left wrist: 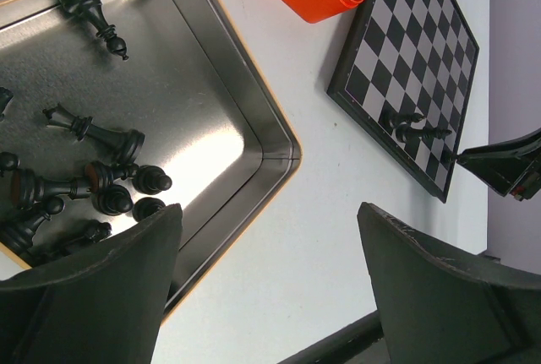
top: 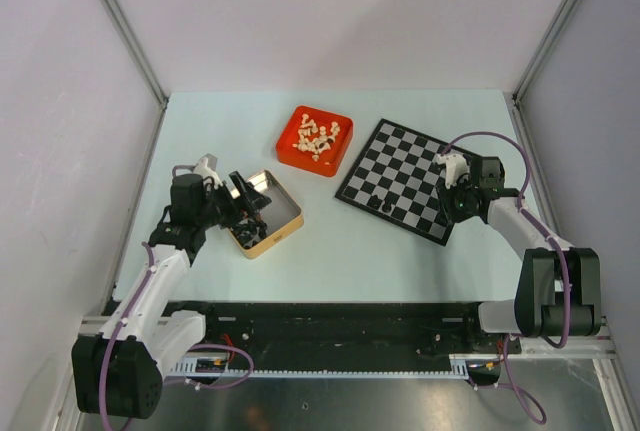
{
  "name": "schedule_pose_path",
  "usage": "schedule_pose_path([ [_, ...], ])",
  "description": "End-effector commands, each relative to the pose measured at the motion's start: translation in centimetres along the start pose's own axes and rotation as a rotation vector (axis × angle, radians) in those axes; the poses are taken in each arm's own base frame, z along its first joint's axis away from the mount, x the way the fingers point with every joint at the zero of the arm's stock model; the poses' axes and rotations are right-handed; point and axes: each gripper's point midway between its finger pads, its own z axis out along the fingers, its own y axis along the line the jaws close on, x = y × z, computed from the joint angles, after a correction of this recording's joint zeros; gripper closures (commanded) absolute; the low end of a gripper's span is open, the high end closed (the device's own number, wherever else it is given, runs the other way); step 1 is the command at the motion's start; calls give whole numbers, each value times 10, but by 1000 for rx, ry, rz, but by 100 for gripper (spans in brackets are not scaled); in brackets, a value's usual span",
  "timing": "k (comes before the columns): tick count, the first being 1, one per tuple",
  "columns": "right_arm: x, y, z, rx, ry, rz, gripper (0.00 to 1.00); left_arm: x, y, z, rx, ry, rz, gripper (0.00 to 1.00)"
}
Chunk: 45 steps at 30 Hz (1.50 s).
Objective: Set up the chess pieces on the board
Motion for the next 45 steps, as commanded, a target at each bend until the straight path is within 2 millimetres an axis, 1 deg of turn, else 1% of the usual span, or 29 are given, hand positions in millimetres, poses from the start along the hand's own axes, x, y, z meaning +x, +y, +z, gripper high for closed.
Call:
schedule_pose_path([
  [1, -13, 2, -9, -7, -55, -16, 64, -4, -9, -1, 36, -22, 4, 11],
  [2, -17, 2, -12, -4, -67, -21, 62, -4, -9, -2, 40, -22, 7, 11],
  [3, -21, -6, -19, 14, -85, -10, 61, -5, -10, -2, 42, -24, 9, 11],
  [4, -25, -6, -23, 15, -96, -17, 56, -5, -11, -3, 45, -25, 11, 11],
  [5, -28, -7, -27, 16, -106, -23, 54, -6, -11, -3, 42, -29, 18, 11],
  [7, -43, -5, -38, 4, -138, -45, 48, -9, -11, -3, 37, -38, 22, 11],
  [8, -47, -4, -41, -5, -145, -46, 47, -9, -11, -2, 29, -37, 16, 11],
  [9, -51, 2, -43, -41, -149, -45, 45, -12, -11, -2, 13, -50, 21, 11],
  [10, -62, 3, -49, -49, -174, -53, 44, -11, -9, -1, -7, -45, 20, 11],
  [11, -67, 5, -52, -62, -185, -52, 41, -11, -8, -1, -25, -41, 30, 11],
  [12, -71, 13, -55, -98, -196, -54, 40, -11, -11, 2, -39, -30, 42, 11],
  [13, -80, 17, -58, -116, -211, -65, 39, -14, -4, 3, -90, -41, 51, 11],
  [14, -84, 21, -61, -132, -220, -71, 39, -10, 0, 4, -129, -18, 62, 12],
  [15, -86, 27, -63, -162, -225, -72, 39, -10, -1, 8, -161, 0, 78, 13],
  [16, -89, 29, -65, -175, -231, -72, 39, -14, 7, 10, -226, -14, 95, 14],
  [17, -95, 41, -67, -205, -238, -101, 39, -9, 16, 10, -283, 13, 110, 15],
  [18, -97, 47, -69, -229, -241, -109, 39, -12, 8, 12, -289, 20, 139, 15],
  [19, -99, 51, -70, -243, -244, -115, 39, -9, 25, 16, -384, 42, 152, 16],
  [21, -101, 62, -71, -275, -243, -130, 39, -12, 26, 20, -418, 57, 174, 19],
  [22, -102, 65, -72, -283, -246, -138, 39, -8, 33, 26, -452, 83, 169, 23],
  [24, -102, 72, -72, -304, -242, -151, 39, -11, 37, 30, -483, 79, 155, 23],
  [26, -102, 76, -72, -314, -240, -153, 39, -11, 43, 36, -530, 66, 85, 24],
  [28, -103, 78, -71, -321, -240, -149, 39, -12, 43, 40, -549, 42, 20, 24],
  [31, -103, 79, -71, -328, -240, -144, 39, -11, 49, 49, -607, -10, -150, 37],
  [33, -103, 79, -70, -331, -240, -141, 39, -9, 57, 53, -649, -27, -203, 38],
  [34, -103, 79, -70, -331, -239, -140, 39, -9, 58, 55, -656, -37, -230, 38],
  [36, -103, 79, -70, -331, -239, -140, 39, -9, 62, 58, -681, -46, -245, 39],
  [39, -102, 78, -70, -333, -235, -135, 39, -10, 62, 62, -688, -50, -272, 40],
  [45, -102, 77, -69, -332, -238, -128, 39, -1, 68, 76, -717, -9, -282, 40],
])
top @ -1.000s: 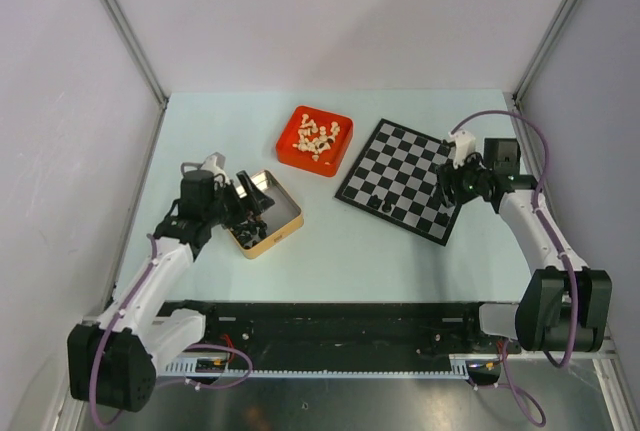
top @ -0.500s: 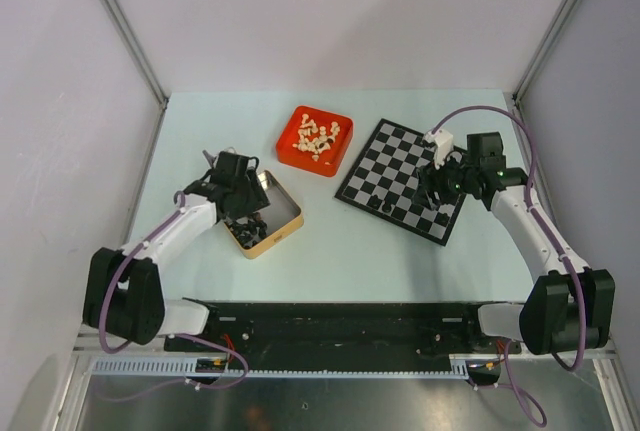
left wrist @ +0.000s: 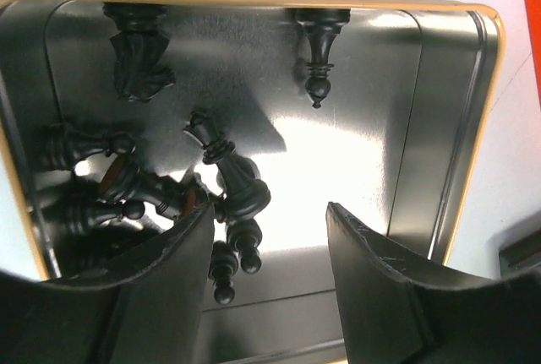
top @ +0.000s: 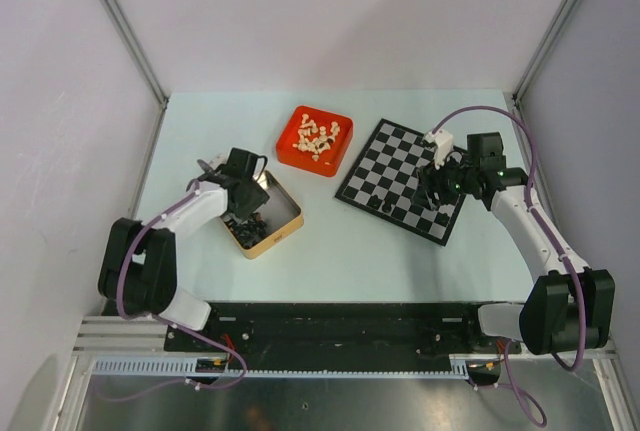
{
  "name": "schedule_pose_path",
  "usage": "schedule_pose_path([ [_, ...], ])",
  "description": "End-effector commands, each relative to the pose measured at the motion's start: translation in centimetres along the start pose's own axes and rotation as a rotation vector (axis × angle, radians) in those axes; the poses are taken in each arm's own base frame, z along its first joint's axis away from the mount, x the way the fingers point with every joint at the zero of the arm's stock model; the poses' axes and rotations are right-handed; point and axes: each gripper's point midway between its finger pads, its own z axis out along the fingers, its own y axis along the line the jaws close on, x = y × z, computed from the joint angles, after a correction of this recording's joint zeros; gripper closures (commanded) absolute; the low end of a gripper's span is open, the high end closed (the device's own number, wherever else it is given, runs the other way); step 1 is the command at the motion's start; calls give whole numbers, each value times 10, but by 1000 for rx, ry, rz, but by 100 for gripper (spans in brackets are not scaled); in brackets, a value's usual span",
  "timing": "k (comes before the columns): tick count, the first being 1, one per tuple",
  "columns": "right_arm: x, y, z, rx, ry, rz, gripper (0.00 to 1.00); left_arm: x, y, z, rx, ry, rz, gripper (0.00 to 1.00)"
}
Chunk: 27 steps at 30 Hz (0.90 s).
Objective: Set up the chess pieces on the board
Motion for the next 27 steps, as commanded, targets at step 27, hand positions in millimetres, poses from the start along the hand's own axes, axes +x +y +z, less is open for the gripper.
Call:
schedule_pose_path([
  [27, -18, -5, -9, 7, -49, 12, 39, -2, -4, 29, -96, -21, 29, 62],
])
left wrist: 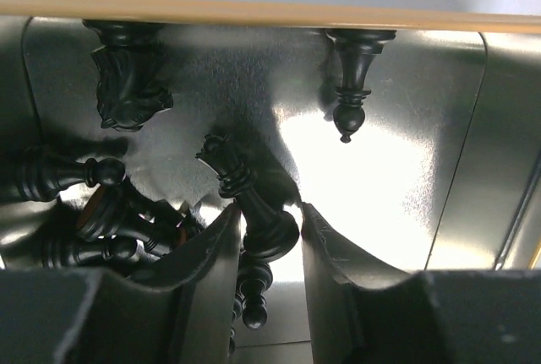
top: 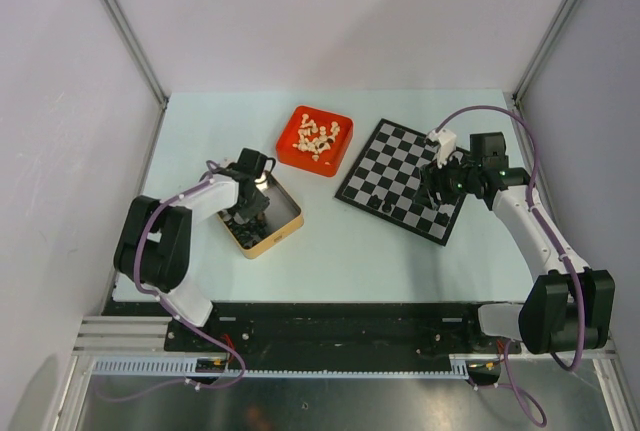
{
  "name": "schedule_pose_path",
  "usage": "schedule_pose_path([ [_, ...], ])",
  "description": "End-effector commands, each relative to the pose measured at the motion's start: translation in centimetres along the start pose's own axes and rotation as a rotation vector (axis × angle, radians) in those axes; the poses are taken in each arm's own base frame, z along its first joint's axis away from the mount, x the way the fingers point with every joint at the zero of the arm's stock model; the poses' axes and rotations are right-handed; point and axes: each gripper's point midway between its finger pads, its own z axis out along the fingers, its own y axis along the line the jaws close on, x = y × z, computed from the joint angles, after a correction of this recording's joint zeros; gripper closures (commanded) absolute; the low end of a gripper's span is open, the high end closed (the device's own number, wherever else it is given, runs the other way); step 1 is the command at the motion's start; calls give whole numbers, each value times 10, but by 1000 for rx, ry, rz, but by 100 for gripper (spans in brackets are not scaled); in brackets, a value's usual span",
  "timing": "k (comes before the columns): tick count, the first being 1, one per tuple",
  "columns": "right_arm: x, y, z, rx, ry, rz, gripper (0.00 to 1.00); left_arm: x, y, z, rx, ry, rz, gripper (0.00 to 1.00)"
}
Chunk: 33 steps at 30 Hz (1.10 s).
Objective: Set up the chess pieces on the board
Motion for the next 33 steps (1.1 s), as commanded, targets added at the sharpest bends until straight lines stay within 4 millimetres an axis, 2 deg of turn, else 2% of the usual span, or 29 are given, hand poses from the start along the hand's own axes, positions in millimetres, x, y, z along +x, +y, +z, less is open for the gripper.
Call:
schedule_pose_path([
  [1, -19, -1, -7, -2, -45, -18, 39, -13, -8, -6, 13, -52, 18, 65],
  [7, -17, 1, -7, -7, -39, -22, 39, -22, -15, -24, 77, -74, 141, 76],
  [12, -18, 8, -5, -37, -37, -53, 39, -28, -12, -48, 153, -107, 343, 77],
  [15, -19, 21, -2, -83, -23, -84, 39, -27, -11, -56, 205, -117, 493, 78],
  [17, -24, 35, 0, -127, -19, -125, 39, -22, -17, -71, 305, -123, 570, 79],
  [18, -26, 39, 0, -141, -18, -139, 39, -26, -24, -78, 365, -163, 644, 79],
  [19, -26, 44, 2, -162, -11, -149, 39, -21, -36, -97, 481, -178, 689, 79],
  [20, -32, 54, 3, -188, -14, -176, 39, -13, -37, -102, 541, -177, 730, 79],
  [21, -34, 59, 3, -205, -14, -187, 39, -14, -48, -113, 622, -224, 794, 79],
  [22, -35, 65, 3, -228, -12, -189, 39, -4, -57, -129, 736, -229, 830, 79],
  [24, -43, 80, 5, -284, -17, -204, 39, 3, -69, -160, 898, -318, 894, 79],
  [25, -47, 89, 4, -325, -29, -198, 39, 6, -72, -170, 945, -335, 908, 80],
  [26, -50, 96, 5, -355, -30, -169, 39, 18, -77, -184, 1028, -337, 942, 80],
  [28, -65, 115, 0, -449, -73, -137, 39, 25, -88, -201, 1109, -366, 971, 81],
  [29, -71, 120, -2, -479, -87, -111, 38, 39, -94, -214, 1174, -354, 1004, 81],
  [30, -76, 125, -3, -509, -85, -25, 39, 44, -101, -219, 1204, -353, 1015, 82],
  [31, -87, 133, -6, -565, -122, -16, 39, 52, -105, -222, 1229, -336, 1035, 82],
  [32, -91, 137, -8, -591, -125, 26, 39, 63, -114, -236, 1276, -333, 1063, 82],
  [33, -95, 140, -8, -615, -114, 106, 39, 72, -119, -236, 1292, -308, 1082, 83],
])
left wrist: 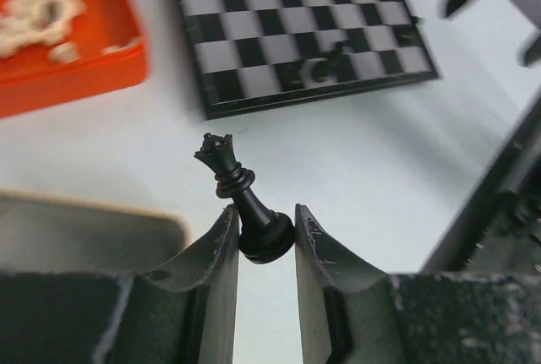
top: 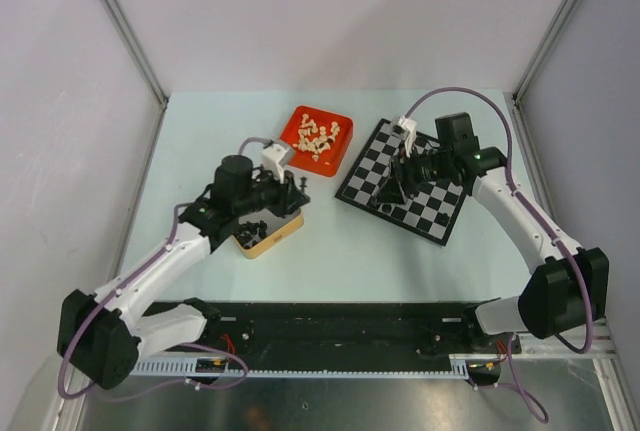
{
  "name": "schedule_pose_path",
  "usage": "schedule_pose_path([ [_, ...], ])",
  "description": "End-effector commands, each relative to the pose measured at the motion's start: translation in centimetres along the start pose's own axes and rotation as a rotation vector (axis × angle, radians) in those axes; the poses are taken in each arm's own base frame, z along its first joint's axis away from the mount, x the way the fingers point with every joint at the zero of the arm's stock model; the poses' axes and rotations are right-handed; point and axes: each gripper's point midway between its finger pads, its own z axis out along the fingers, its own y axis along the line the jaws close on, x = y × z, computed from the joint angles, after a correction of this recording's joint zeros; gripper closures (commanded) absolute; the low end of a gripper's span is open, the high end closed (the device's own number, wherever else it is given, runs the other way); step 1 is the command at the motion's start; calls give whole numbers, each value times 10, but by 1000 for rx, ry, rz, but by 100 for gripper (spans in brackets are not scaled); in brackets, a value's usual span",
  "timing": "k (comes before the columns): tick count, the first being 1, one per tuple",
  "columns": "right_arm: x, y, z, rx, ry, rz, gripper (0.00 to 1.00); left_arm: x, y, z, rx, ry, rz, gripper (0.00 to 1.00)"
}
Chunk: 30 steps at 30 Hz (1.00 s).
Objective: Set up the chess pieces on the board
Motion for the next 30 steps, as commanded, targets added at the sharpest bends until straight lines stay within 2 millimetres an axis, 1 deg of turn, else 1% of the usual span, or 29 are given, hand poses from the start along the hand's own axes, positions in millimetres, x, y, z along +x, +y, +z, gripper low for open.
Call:
schedule_pose_path([
  [1, -50, 32, -2, -203, -137, 151, 39, -26, -64, 16, 253, -54, 147, 83],
  [2, -53, 32, -3, -218, -143, 190, 38, -30, -81, 18, 294, -59, 169, 83],
  [3, -56, 33, -3, -229, -149, 215, 36, -32, -88, 21, 309, -57, 181, 83],
  [4, -59, 32, -4, -254, -154, 274, 35, -29, -93, 27, 323, -41, 183, 83],
  [5, -60, 32, -3, -268, -152, 297, 33, -34, -105, 28, 350, -47, 197, 83],
  [6, -60, 32, -2, -278, -147, 320, 31, -35, -109, 30, 358, -46, 200, 84],
  [7, -58, 32, 0, -290, -136, 346, 31, -32, -112, 35, 367, -33, 197, 84],
  [8, -56, 33, 2, -295, -127, 353, 30, -39, -121, 35, 385, -46, 206, 84],
  [11, -49, 34, 7, -297, -100, 376, 29, -43, -131, 38, 410, -46, 213, 84],
  [19, -47, 39, 14, -322, -79, 404, 29, -49, -145, 40, 456, -54, 215, 85],
  [26, -51, 43, 18, -361, -74, 444, 33, -48, -153, 41, 489, -47, 216, 85],
  [30, -51, 46, 20, -376, -66, 453, 38, -48, -155, 41, 493, -48, 218, 85],
])
